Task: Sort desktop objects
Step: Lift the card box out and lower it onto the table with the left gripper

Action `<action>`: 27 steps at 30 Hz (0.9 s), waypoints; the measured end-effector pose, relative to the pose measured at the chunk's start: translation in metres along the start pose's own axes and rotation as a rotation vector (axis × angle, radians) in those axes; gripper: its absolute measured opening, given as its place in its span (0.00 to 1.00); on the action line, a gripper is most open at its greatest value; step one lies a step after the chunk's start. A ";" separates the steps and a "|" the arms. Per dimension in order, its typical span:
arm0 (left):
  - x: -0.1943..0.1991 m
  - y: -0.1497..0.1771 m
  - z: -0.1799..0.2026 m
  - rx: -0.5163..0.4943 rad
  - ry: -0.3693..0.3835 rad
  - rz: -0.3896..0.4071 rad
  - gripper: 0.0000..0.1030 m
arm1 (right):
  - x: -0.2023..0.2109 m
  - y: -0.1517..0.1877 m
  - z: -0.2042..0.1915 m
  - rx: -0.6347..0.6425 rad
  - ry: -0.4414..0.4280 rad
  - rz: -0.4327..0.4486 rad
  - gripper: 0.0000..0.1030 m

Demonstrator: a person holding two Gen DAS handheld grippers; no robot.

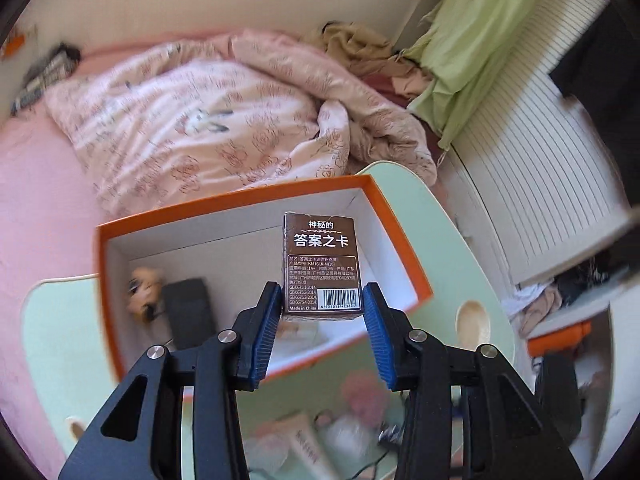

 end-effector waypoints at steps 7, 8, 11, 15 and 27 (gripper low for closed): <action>0.035 0.064 -0.015 0.089 0.034 0.034 0.42 | 0.002 0.008 -0.002 -0.039 -0.022 0.004 0.48; 0.037 0.074 -0.017 0.102 0.031 0.035 0.42 | 0.002 0.009 -0.002 -0.043 -0.023 -0.001 0.48; 0.047 0.104 -0.015 0.102 0.020 0.037 0.42 | 0.007 0.009 -0.003 -0.043 -0.024 0.010 0.48; 0.059 0.145 -0.007 0.080 0.000 0.030 0.42 | 0.013 0.006 -0.004 -0.047 -0.022 0.023 0.48; 0.038 0.190 -0.008 0.049 -0.115 -0.008 0.42 | 0.039 -0.063 -0.042 -0.009 -0.225 0.071 0.48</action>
Point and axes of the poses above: each gripper's, at about its wrist camera, not at the fingertips, and x roughly against the way its jaws point, z to its right, y to its underside, the point moved 10 cm from there along -x, roughly the way its jaws point, and after that the axes turned 1 degree about z, right-handed, at the moved point
